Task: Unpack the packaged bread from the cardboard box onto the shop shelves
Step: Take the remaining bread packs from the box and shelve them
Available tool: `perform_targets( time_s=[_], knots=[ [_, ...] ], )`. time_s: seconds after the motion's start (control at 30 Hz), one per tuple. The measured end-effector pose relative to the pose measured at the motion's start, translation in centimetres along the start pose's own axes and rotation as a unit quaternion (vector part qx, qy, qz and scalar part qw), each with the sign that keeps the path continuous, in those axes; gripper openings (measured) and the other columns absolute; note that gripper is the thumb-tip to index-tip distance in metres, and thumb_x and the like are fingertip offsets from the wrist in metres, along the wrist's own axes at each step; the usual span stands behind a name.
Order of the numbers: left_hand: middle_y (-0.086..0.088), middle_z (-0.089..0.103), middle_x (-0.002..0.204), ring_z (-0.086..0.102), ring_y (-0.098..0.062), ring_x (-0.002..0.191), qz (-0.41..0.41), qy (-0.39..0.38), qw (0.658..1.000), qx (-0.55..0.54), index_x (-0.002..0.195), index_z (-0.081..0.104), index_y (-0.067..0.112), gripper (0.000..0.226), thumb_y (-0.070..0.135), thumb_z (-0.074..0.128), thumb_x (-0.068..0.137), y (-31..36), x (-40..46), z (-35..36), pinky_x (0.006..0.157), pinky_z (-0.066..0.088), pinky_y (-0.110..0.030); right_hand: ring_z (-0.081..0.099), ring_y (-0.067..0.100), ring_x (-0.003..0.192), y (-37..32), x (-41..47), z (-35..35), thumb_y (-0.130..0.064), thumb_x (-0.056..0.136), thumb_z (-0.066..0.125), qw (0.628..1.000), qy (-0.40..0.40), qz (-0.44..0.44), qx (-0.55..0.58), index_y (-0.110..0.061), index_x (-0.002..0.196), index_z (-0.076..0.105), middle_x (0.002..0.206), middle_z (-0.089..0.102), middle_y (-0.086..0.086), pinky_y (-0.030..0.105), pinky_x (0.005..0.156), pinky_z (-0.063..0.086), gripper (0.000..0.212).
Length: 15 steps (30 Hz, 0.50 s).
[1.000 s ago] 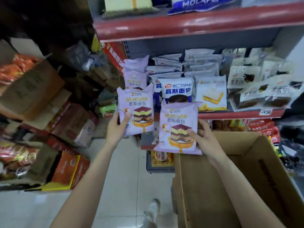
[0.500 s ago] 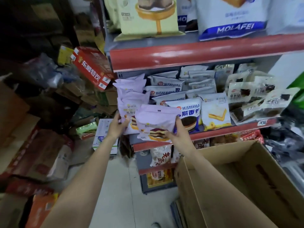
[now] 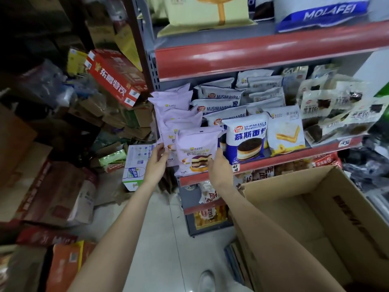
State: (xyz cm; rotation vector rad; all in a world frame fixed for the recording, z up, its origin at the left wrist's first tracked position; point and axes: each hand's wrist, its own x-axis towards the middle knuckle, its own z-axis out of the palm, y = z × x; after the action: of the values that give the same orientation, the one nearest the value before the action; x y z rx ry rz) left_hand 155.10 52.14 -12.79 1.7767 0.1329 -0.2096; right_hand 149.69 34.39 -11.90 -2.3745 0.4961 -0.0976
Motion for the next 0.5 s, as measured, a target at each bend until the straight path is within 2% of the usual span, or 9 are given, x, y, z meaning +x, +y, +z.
perform_targets(
  time_s=[0.07, 0.17, 0.23, 0.3, 0.33, 0.43, 0.5],
  knots=[
    [0.009, 0.052, 0.123, 0.049, -0.014, 0.119, 0.005, 0.029, 1.000, 0.010, 0.132, 0.045, 0.021, 0.035, 0.028, 0.049, 0.098, 0.2, -0.8, 0.3, 0.105, 0.041, -0.039, 0.055, 0.035, 0.111, 0.5, -0.5, -0.5, -0.011, 0.095, 0.045, 0.998, 0.009, -0.007, 0.057, -0.004, 0.133, 0.037, 0.122, 0.056, 0.018, 0.042, 0.088, 0.048, 0.039],
    [0.002, 0.057, 0.125, 0.052, -0.013, 0.114, 0.034, 0.106, 0.994, 0.012, 0.129, 0.050, 0.015, 0.033, 0.021, 0.052, 0.096, 0.7, -2.7, 0.8, 0.099, 0.044, -0.037, 0.051, 0.026, 0.119, 1.4, -2.1, -1.7, -0.014, 0.094, 0.051, 0.996, 0.042, -0.055, 0.063, -0.006, 0.138, 0.036, 0.131, 0.053, 0.012, 0.039, 0.094, 0.048, 0.046],
    [0.003, 0.062, 0.114, 0.056, -0.013, 0.107, 0.062, 0.162, 0.985, 0.004, 0.120, 0.056, 0.015, 0.026, 0.019, 0.053, 0.095, 1.4, -4.5, 1.2, 0.089, 0.045, -0.029, 0.049, 0.022, 0.120, 2.0, -3.4, -2.8, -0.016, 0.094, 0.052, 0.991, 0.059, -0.089, 0.080, -0.009, 0.135, 0.041, 0.131, 0.053, 0.007, 0.036, 0.096, 0.046, 0.043],
    [0.011, 0.066, 0.099, 0.060, -0.010, 0.097, 0.093, 0.197, 0.976, 0.003, 0.110, 0.061, 0.018, 0.018, 0.019, 0.054, 0.094, 2.4, -6.5, 1.9, 0.080, 0.041, -0.025, 0.048, 0.016, 0.119, 2.6, -4.6, -4.3, -0.017, 0.094, 0.053, 0.986, 0.071, -0.119, 0.092, -0.012, 0.131, 0.046, 0.128, 0.055, 0.002, 0.030, 0.097, 0.042, 0.038],
    [0.016, 0.066, 0.091, 0.061, -0.009, 0.092, 0.109, 0.197, 0.974, 0.001, 0.105, 0.063, 0.020, 0.015, 0.018, 0.053, 0.094, 2.8, -7.5, 2.3, 0.078, 0.042, -0.026, 0.047, 0.014, 0.117, 3.0, -5.3, -5.2, -0.017, 0.095, 0.052, 0.984, 0.071, -0.129, 0.096, -0.014, 0.129, 0.049, 0.126, 0.056, 0.001, 0.028, 0.097, 0.041, 0.035],
    [0.012, 0.067, 0.076, 0.063, -0.011, 0.079, 0.160, 0.143, 0.977, 0.005, 0.093, 0.065, 0.023, 0.015, 0.020, 0.050, 0.092, 4.1, -10.9, 4.1, 0.076, 0.047, -0.031, 0.051, 0.014, 0.107, 4.8, -7.1, -8.2, -0.015, 0.094, 0.054, 0.979, 0.076, -0.170, 0.085, -0.014, 0.117, 0.058, 0.113, 0.060, 0.000, 0.029, 0.090, 0.043, 0.024],
    [0.011, 0.067, 0.075, 0.064, -0.012, 0.076, 0.180, 0.087, 0.978, 0.066, 0.091, 0.064, 0.029, 0.015, 0.031, 0.049, 0.089, 4.8, -12.6, 5.5, 0.073, 0.049, -0.033, 0.055, 0.015, 0.098, 6.7, -8.0, -10.4, -0.012, 0.092, 0.055, 0.976, 0.077, -0.195, 0.062, -0.014, 0.107, 0.061, 0.103, 0.063, -0.001, 0.029, 0.080, 0.046, 0.017]
  ],
)
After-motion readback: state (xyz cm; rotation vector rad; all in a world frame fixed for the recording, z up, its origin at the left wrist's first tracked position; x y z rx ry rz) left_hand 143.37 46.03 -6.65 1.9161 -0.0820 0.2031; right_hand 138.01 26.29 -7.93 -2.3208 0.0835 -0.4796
